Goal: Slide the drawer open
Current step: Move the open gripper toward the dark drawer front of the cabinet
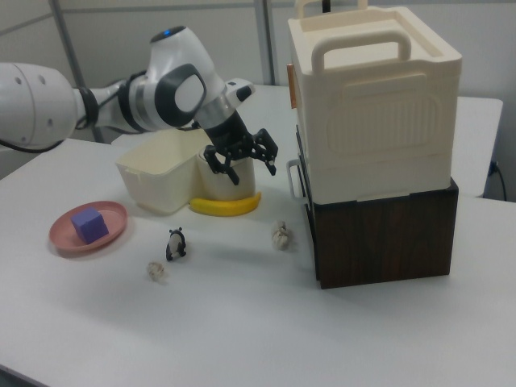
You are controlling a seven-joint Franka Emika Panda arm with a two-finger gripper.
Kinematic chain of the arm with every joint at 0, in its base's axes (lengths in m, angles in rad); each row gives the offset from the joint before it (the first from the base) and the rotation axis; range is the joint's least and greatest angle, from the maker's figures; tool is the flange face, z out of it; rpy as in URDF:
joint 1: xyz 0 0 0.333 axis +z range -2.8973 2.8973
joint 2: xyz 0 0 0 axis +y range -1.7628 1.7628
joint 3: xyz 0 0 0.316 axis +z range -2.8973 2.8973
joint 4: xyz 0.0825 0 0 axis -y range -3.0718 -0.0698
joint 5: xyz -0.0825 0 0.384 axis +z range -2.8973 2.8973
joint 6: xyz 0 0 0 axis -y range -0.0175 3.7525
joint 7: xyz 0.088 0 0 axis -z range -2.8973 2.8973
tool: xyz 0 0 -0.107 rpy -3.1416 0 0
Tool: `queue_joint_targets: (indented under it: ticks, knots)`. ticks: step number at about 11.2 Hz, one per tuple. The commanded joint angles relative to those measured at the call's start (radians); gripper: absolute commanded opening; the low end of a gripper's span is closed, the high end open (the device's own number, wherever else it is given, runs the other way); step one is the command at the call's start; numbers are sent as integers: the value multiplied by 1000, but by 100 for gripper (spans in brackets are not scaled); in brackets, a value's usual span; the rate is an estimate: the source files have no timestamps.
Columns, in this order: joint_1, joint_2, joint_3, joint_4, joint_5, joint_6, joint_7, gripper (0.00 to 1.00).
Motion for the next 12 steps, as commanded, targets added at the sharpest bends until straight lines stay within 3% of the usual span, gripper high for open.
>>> queue_joint_targets:
  ticks: [1, 5, 7, 8, 10, 12]
  knots:
    - [-2, 49, -20, -3, -127, 121, 107, 94]
    - [-20, 83, -25, -1, -134, 135, 112, 81]
    - [-15, 76, -25, -11, -132, 126, 106, 51]
    - [-12, 78, -23, -11, -132, 124, 107, 49]
    - [-17, 64, -26, -1, -129, 126, 109, 64]
    - [-14, 49, -58, -1, -134, 132, 100, 70]
